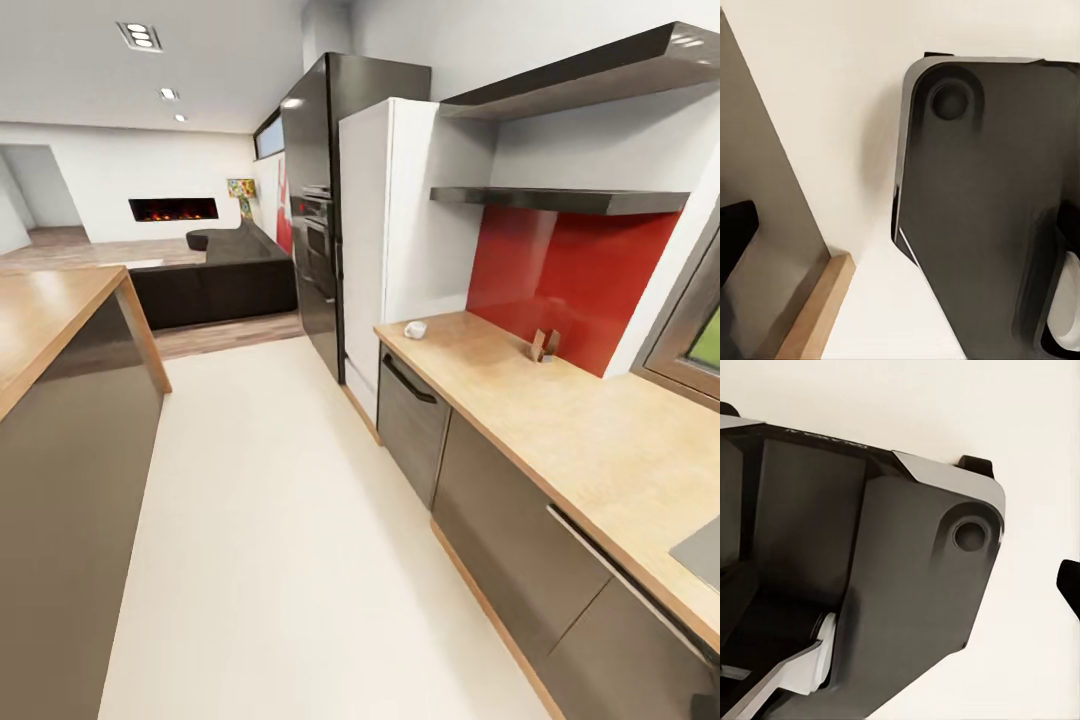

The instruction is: Set up a coffee station on the kitchen countertop: keep the coffee maker on the countertop, move the bottle of coffee from the kitchen shelf to the counter next to the coffee maker, place a paper coffee filter on top of the coffee maker, put the saucer next to the coffee maker with the coffee cup on the saucer, and place the electric kettle next to the coffee maker.

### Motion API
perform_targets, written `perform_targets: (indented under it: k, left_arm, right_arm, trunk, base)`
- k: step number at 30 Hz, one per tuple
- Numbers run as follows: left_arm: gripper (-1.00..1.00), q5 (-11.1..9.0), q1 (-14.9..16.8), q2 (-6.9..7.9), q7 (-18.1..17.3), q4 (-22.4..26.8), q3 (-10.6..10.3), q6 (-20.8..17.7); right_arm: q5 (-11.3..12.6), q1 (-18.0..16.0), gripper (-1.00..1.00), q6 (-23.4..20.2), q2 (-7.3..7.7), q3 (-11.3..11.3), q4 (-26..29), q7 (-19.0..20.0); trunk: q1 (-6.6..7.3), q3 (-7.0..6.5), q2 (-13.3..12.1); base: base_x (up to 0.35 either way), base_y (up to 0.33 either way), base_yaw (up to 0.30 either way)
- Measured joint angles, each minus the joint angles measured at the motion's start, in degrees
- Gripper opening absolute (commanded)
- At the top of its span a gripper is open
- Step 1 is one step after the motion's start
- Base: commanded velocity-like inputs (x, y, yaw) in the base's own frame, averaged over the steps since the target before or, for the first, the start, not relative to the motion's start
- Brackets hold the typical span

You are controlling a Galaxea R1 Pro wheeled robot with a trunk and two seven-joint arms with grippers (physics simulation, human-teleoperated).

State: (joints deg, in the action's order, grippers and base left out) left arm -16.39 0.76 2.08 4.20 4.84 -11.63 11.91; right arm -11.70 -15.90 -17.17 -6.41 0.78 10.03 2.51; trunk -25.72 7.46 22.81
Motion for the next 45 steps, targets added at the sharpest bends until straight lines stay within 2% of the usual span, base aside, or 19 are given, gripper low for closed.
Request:
perform_targets:
  k: [45]
  left_arm:
    - [1.00,0.00,0.00,-0.07,-0.09,0.00,0.07,0.16]
  right_arm:
    - [0.00,0.00,1.00,0.08,0.00,0.00,-0.08,-0.05]
  trunk:
    - [0.00,0.01,0.00]
  base:
    - [0.333,0.120,0.000]
